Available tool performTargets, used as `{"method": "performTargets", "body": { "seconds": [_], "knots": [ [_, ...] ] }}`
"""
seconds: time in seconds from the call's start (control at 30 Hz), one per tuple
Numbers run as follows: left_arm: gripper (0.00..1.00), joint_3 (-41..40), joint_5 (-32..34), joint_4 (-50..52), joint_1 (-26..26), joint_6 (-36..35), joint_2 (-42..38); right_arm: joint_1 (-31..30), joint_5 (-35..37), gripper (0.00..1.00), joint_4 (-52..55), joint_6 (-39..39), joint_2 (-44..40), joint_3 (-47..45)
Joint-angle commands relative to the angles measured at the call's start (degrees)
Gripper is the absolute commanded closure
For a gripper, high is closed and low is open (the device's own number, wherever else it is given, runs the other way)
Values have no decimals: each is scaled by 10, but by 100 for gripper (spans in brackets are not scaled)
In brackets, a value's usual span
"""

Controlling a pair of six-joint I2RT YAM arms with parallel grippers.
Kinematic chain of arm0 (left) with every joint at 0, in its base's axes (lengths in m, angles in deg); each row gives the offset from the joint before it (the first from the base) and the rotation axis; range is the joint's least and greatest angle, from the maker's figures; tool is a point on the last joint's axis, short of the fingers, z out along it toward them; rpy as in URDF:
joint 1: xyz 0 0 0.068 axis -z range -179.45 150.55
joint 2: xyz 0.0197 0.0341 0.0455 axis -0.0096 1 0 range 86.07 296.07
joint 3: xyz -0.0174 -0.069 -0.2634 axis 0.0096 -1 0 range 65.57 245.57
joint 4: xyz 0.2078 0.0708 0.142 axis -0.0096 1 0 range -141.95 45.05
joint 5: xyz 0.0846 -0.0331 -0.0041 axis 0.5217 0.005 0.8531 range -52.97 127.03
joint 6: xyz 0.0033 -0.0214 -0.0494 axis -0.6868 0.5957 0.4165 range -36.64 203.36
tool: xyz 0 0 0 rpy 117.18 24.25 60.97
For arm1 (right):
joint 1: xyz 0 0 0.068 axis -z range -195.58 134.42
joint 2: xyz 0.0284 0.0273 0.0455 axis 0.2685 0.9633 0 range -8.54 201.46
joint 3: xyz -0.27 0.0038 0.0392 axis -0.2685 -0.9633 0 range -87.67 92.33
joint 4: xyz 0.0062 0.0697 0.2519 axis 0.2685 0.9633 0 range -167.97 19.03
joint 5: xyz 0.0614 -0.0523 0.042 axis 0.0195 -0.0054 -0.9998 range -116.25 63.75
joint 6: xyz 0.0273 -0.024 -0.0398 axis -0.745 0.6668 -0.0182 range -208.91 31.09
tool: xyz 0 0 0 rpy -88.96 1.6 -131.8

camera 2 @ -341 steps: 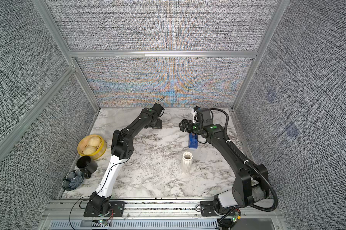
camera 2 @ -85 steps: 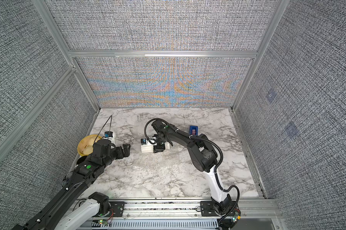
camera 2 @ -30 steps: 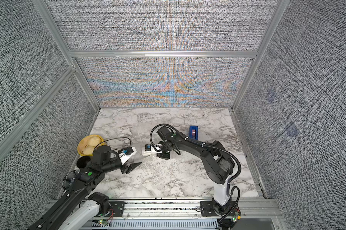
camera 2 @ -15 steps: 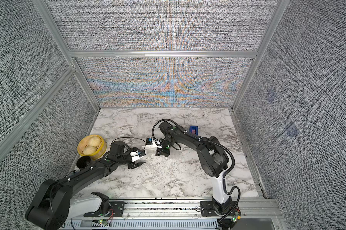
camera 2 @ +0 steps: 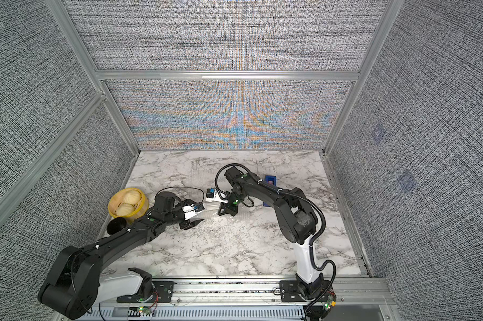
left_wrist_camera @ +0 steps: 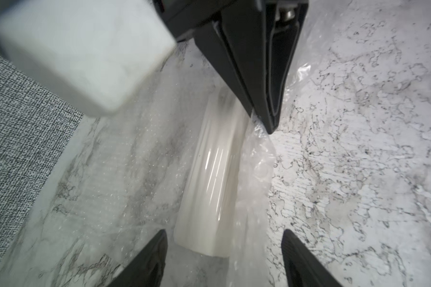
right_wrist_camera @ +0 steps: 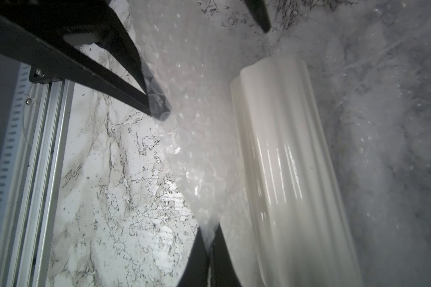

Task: Wrap vases in bubble wrap
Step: Wrap the vase in bubble wrap.

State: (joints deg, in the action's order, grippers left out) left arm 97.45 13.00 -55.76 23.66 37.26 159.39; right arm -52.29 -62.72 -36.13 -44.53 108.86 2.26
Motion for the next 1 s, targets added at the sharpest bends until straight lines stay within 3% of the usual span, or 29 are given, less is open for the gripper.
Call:
{"method": "performTargets", "body": {
  "seconds": [0.0,0.2,0.4,0.47,0.6,0.67,0.8,0.9,0.97],
  "knots": [
    [24,15,34,-12,-1,-11,33,1,-20,98,23,2,14,20],
    [26,80,19,13,-1,-48,122,10,-35,98,49,4,39,50],
    [29,96,-17,37,-1,-93,155,37,-85,98,76,-21,72,88],
    [31,100,-37,47,0,-128,173,39,-91,98,92,-15,82,100],
    [40,117,-43,55,1,-124,202,41,-93,96,90,-19,85,98],
    [45,128,-33,71,1,-125,208,46,-98,92,86,-39,84,101],
    [51,141,-19,97,1,-113,215,82,-99,65,39,-141,47,100],
    [52,153,-19,112,1,-103,217,131,-44,50,-72,-245,-44,31],
    [52,165,-21,123,1,-90,220,157,3,39,-146,-267,-121,-33]
  ]
}}
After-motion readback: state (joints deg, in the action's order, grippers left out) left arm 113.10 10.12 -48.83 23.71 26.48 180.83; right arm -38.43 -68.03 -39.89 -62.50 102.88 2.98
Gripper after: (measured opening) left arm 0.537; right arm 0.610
